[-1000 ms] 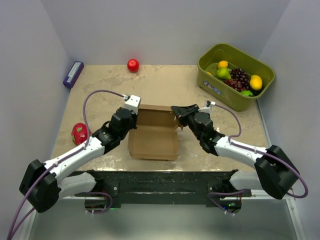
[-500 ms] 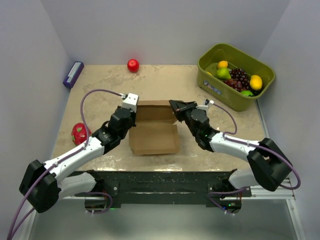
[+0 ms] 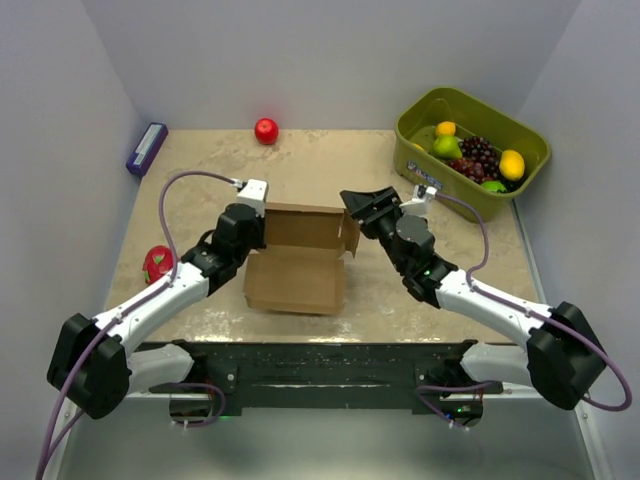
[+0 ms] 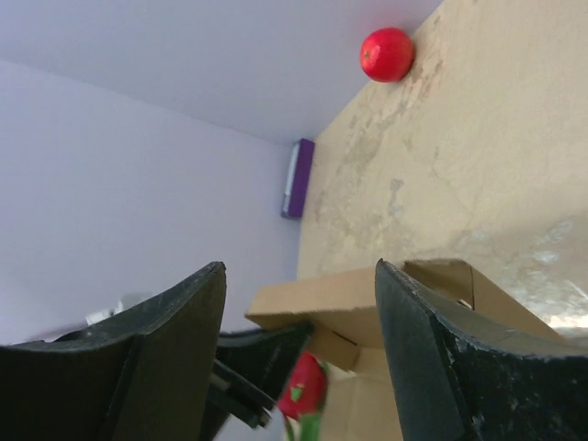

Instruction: Fold the paper box

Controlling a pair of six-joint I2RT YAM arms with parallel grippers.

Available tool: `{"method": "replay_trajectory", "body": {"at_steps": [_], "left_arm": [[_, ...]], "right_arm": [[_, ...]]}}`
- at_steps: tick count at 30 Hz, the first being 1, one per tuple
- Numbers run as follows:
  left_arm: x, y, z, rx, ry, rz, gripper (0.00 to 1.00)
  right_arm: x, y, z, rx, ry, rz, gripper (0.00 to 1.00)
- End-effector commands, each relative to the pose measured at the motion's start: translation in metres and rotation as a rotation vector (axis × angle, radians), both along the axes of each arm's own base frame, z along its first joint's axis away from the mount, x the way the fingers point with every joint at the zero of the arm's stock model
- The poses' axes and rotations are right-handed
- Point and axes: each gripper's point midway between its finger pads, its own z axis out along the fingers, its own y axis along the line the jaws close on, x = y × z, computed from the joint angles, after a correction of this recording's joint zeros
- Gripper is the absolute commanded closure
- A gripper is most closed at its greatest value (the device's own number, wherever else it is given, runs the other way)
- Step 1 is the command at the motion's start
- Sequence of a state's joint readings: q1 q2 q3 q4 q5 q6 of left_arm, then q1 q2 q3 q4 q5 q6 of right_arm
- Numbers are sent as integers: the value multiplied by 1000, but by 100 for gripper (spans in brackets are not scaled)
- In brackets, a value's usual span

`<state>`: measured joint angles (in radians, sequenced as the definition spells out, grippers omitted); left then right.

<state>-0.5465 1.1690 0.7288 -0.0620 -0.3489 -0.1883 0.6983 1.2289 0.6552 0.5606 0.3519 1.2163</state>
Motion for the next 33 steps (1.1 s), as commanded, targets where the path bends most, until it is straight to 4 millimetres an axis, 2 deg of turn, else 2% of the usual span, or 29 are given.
{"method": "replay_trajectory", "body": {"at_steps": [1, 2, 3, 4, 5, 6, 7, 8, 10, 11, 16, 21, 25, 29, 33], "left_arm": [[6, -12, 18, -121, -70, 41, 100], [4, -13, 13, -127, -77, 47, 100], [-4, -15, -3, -119, -59, 37, 100], [-3, -18, -3, -135, -80, 42, 100], [-5, -20, -8, -143, -80, 43, 100], [-12, -23, -19, -135, -71, 31, 100], [-11, -23, -20, -135, -88, 45, 100], [-12, -23, -24, -130, -88, 49, 100], [-15, -26, -30, -117, -88, 54, 100], [-17, -28, -32, -113, -88, 53, 100], [-22, -32, -42, -100, -81, 53, 100], [-27, -28, -53, -85, -66, 66, 100], [-29, -24, -54, -91, -71, 75, 100], [-32, -22, -57, -83, -67, 78, 100], [-34, -20, -59, -82, -64, 76, 100]], "right_arm": [[-24, 4, -27, -342, -48, 124, 32], [-28, 2, -39, -401, -25, 141, 33], [-32, 0, -45, -446, -16, 157, 35], [-34, -5, -46, -506, -24, 166, 37], [-40, -7, -57, -559, -1, 199, 41], [-44, -6, -59, -593, -9, 225, 43], [-47, -7, -60, -646, -31, 248, 46], [-53, -9, -68, -687, -15, 270, 53], [-58, -10, -79, -754, -14, 300, 57], [-61, -12, -89, -783, 12, 317, 63], [-74, -5, -124, -838, 47, 418, 81], [-83, -1, -152, -888, 90, 450, 83], [-76, -15, -169, -916, 169, 362, 83], [-69, -35, -173, -915, 216, 230, 87], [-66, -43, -177, -934, 224, 191, 87]]}}
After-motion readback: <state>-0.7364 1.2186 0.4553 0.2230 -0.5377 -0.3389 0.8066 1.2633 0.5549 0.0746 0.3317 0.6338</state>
